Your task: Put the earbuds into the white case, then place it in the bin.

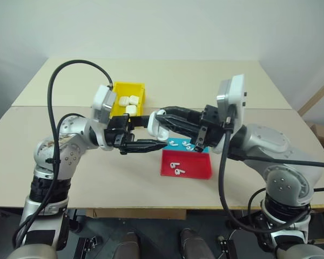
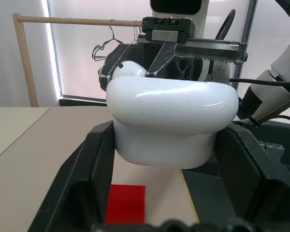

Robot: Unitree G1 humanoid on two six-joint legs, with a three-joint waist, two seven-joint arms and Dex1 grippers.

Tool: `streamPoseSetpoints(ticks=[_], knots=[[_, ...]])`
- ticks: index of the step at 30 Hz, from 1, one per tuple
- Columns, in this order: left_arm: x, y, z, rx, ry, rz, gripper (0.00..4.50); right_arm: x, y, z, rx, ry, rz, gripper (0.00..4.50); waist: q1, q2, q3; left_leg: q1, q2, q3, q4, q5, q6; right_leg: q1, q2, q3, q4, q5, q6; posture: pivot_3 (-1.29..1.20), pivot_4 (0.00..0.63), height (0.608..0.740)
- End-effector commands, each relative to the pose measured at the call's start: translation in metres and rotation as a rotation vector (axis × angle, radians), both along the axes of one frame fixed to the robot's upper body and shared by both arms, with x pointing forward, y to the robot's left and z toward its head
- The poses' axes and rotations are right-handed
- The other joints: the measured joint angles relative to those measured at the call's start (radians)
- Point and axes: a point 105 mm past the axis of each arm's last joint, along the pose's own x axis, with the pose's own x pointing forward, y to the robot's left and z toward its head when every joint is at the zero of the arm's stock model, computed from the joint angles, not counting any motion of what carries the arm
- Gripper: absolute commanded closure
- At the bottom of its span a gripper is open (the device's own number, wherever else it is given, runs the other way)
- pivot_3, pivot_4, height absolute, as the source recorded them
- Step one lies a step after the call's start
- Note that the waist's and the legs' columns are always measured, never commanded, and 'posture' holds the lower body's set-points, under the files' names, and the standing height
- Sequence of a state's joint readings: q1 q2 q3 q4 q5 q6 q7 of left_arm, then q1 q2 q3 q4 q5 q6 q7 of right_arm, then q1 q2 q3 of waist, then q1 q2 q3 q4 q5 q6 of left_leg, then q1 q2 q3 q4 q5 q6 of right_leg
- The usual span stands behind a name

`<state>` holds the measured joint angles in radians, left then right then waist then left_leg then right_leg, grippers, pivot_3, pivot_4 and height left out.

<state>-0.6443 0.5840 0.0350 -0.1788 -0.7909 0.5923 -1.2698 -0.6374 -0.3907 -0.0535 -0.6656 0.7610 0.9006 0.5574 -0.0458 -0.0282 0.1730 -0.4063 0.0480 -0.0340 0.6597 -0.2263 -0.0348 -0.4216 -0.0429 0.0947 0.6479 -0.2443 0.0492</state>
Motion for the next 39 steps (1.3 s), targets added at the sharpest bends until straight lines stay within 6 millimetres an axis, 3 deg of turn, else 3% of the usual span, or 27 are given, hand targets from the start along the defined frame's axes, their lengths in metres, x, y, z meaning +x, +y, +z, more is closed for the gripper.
streamPoseSetpoints(ticks=[1,3,13,21,24,27,30,33,36,39], knots=[[-0.006,0.001,0.009,-0.023,-0.04,-0.02,1.68,-0.001,-0.003,-0.002,-0.011,-0.023,-0.014,3.87,0.0,0.0,0.0,0.0,0.0,0.0,0.0,0.0,0.0,0.0,0.0,0.0,0.0,0.0,0.0,0.0,0.15,0.74],[-0.006,0.001,0.009,-0.024,-0.04,-0.018,1.68,-0.001,-0.003,-0.003,-0.019,-0.026,-0.009,3.87,0.0,0.0,0.0,0.0,0.0,0.0,0.0,0.0,0.0,0.0,0.0,0.0,0.0,0.0,0.0,0.0,0.15,0.74],[-0.004,0.001,0.008,-0.027,-0.038,-0.009,1.68,-0.003,-0.005,-0.005,-0.027,-0.032,-0.014,0.43,0.001,0.0,0.0,0.0,0.0,0.0,0.0,0.0,0.0,0.0,0.0,0.0,0.0,0.0,0.0,0.0,0.15,0.74],[-0.002,0.002,0.007,-0.027,-0.042,0.006,1.68,0.002,-0.017,0.01,0.012,-0.039,-0.015,0.43,0.001,0.0,0.0,0.0,0.0,0.0,0.0,0.0,0.0,0.0,0.0,0.0,0.0,0.0,0.0,0.0,0.15,0.74],[-0.001,0.006,0.008,-0.017,-0.053,0.022,1.68,0.015,-0.035,0.022,-0.003,-0.029,-0.031,0.43,0.001,0.0,0.0,0.0,0.0,0.0,0.0,0.0,0.0,0.0,0.0,0.0,0.0,0.0,0.0,0.0,0.15,0.74],[0.0,0.01,0.008,-0.01,-0.06,0.034,1.68,0.031,-0.049,0.024,-0.133,-0.035,-0.044,0.43,0.001,0.0,0.0,0.0,0.0,0.0,0.0,0.0,0.0,0.0,0.0,0.0,0.0,0.0,0.0,0.0,0.15,0.74],[-0.002,0.012,0.008,-0.012,-0.071,0.051,1.68,0.057,-0.059,0.006,-0.369,-0.062,-0.071,0.43,-0.001,0.0,0.0,0.0,0.0,0.001,0.0,0.0,0.0,0.0,0.0,0.0,-0.001,0.0,0.0,0.0,0.15,0.74],[-0.005,0.016,0.008,-0.012,-0.084,0.063,1.68,0.085,-0.069,-0.024,-0.696,-0.117,-0.035,1.07,-0.006,0.0,0.0,0.001,0.0,0.002,0.0,0.0,0.0,0.0,0.0,0.002,-0.001,0.0,0.0,0.0,0.15,0.74],[-0.007,0.018,0.009,-0.012,-0.091,0.07,1.68,0.104,-0.068,-0.037,-0.852,-0.12,0.043,2.08,-0.013,0.0,0.001,0.001,0.0,0.003,-0.001,0.0,0.0,-0.001,0.0,0.002,-0.001,-0.001,0.001,0.0,0.15,0.74],[-0.01,0.018,0.009,-0.018,-0.094,0.075,1.68,0.12,-0.062,-0.051,-0.99,-0.126,0.12,2.08,-0.024,0.001,0.002,0.0,0.0,0.003,-0.001,0.0,0.0,-0.001,0.0,0.002,-0.001,0.0,0.0,0.0,0.15,0.74]])
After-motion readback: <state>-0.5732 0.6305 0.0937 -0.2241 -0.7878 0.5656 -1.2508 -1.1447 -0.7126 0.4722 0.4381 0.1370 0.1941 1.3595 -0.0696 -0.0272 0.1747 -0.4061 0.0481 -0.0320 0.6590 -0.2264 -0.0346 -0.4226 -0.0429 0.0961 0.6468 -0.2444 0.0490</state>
